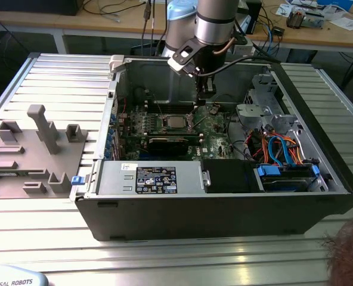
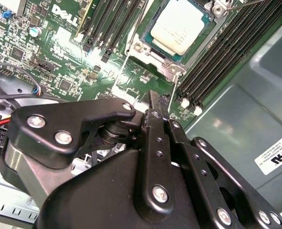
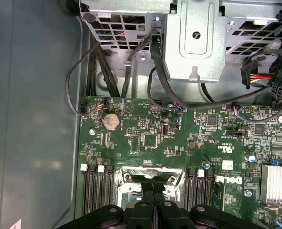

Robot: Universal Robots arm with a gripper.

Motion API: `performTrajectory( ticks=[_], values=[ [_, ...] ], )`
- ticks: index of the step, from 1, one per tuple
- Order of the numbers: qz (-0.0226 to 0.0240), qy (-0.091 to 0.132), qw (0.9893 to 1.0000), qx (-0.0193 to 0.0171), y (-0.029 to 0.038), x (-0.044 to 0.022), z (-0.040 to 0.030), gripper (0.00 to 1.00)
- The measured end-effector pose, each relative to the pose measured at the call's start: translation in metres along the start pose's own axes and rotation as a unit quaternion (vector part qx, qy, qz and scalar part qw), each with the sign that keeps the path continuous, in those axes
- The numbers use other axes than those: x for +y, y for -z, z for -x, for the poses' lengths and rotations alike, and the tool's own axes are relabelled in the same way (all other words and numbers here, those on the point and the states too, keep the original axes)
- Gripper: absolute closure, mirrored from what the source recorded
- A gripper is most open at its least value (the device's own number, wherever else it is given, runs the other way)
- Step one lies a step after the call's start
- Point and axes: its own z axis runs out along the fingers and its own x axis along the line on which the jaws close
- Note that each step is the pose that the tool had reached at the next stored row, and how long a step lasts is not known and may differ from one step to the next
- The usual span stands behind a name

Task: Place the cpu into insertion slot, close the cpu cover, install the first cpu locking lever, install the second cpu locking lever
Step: 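Close the cpu cover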

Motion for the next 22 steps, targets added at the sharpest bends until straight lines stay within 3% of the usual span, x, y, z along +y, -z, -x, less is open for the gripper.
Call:
performTrajectory(
  ticks=[22],
  values=[
    [0.0000, 0.000, 1.0000, 0.0000, -0.0010, 0.0059, 0.0003, 0.89]
  ],
)
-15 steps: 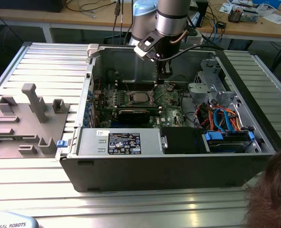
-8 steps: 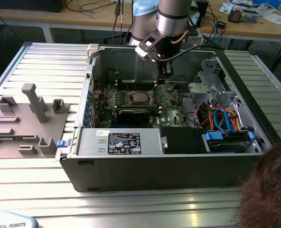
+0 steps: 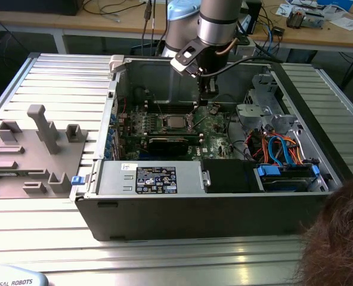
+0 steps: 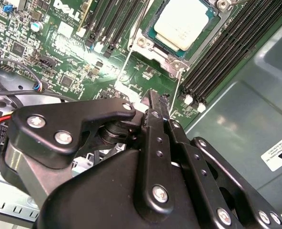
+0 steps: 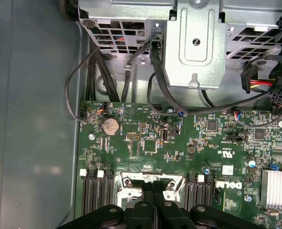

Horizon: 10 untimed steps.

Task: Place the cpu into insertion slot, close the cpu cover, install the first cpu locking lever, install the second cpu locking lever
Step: 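Close the cpu cover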

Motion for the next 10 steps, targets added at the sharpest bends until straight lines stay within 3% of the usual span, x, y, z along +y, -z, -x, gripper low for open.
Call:
performTrajectory(
  ticks=[10],
  values=[
    [0.0000, 0.000, 1.0000, 0.0000, -0.0004, 0.0017, 0.0001, 0.89]
  ],
)
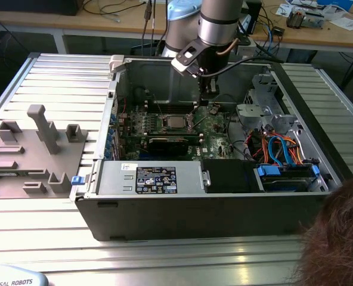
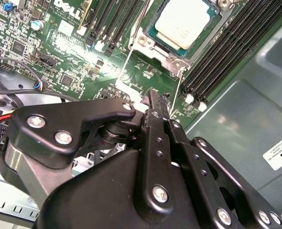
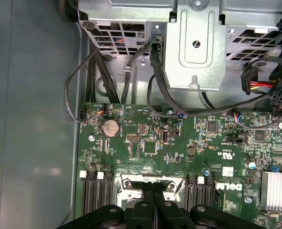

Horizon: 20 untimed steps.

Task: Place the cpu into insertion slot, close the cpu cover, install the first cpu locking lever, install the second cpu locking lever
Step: 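Close the cpu cover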

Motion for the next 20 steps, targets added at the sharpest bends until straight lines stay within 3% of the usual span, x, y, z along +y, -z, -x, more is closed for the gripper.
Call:
performTrajectory(
  ticks=[20],
  values=[
    [0.0000, 0.000, 1.0000, 0.0000, -0.0010, 0.0042, 0.0001, 0.89]
  ],
)
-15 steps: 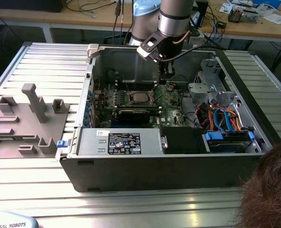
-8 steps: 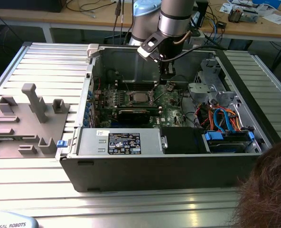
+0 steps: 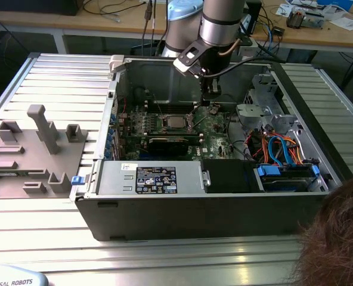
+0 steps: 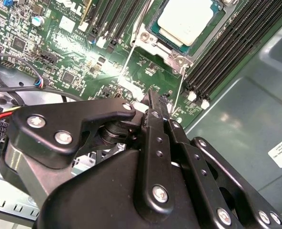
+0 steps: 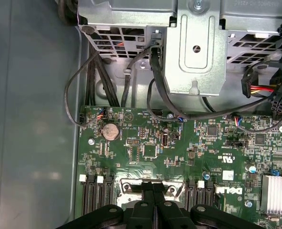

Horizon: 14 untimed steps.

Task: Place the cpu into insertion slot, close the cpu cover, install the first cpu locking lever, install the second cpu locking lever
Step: 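Close the cpu cover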

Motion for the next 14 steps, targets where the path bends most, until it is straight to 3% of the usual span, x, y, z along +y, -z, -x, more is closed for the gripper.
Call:
performTrajectory(
  ticks=[14],
  values=[
    [0.0000, 0.000, 1.0000, 0.0000, -0.0006, 0.0029, 0.0002, 0.89]
  ],
)
